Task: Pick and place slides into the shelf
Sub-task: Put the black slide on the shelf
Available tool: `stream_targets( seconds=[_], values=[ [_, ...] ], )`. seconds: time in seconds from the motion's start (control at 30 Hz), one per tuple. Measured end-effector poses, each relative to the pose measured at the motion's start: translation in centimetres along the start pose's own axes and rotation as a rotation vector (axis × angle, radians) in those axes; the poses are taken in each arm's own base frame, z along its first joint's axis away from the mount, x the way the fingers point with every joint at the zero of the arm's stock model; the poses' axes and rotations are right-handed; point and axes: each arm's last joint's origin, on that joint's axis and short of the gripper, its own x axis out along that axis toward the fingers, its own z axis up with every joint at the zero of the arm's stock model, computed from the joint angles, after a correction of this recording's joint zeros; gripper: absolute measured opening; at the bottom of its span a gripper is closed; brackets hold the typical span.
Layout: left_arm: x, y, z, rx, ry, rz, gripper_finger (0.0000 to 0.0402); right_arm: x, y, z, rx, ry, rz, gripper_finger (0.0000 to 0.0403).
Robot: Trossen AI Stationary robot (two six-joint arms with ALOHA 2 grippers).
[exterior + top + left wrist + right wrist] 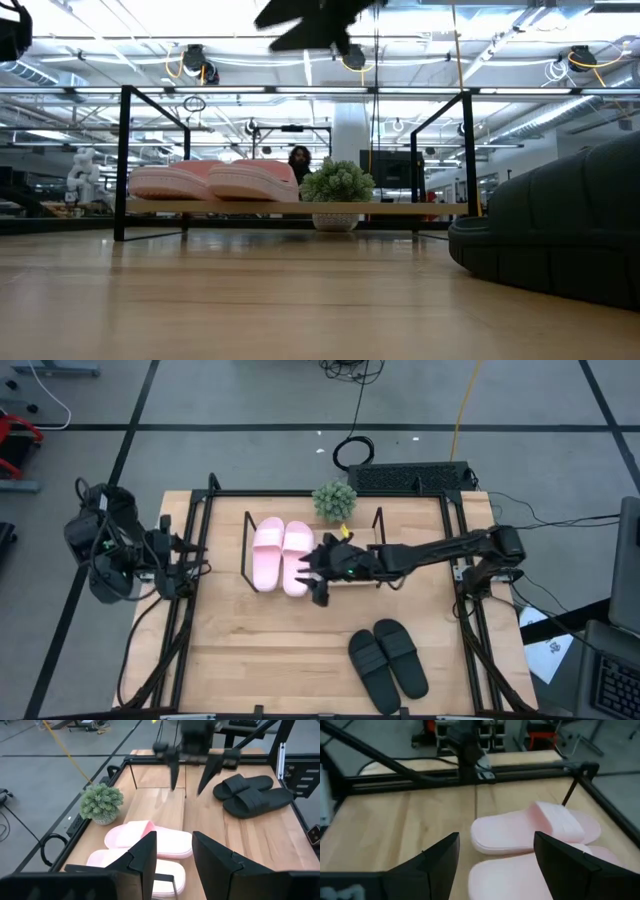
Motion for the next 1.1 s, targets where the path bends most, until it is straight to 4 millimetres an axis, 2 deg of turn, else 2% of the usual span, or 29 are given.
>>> stream_targets(
  seconds=[0.27, 0.53, 0.83, 1.1],
  values=[
    [1.7, -4.3, 0.2, 0.002, 0.026, 0.041, 0.0129, -5.7, 2.3, 1.6, -0.1, 0.002, 0.072, 0.0247],
    [4.2, -8.9, 0.7, -0.031, -0.07, 0.134, 0.0129, -10.2, 2.2, 1.1, -0.207, 0.151, 0.1, 0.0247],
    [8.7, -12.2, 1.4, -0.126, -0.082, 0.225, 0.0129, -14.5, 2.0, 0.4, -0.24, 0.258, 0.131, 0.0247],
    [13.5, -15.4, 2.1, -0.097, -0.054, 0.182, 0.0129, -17.3, 3.0, 0.3, -0.216, 0.256, 0.187, 0.0247]
  ],
)
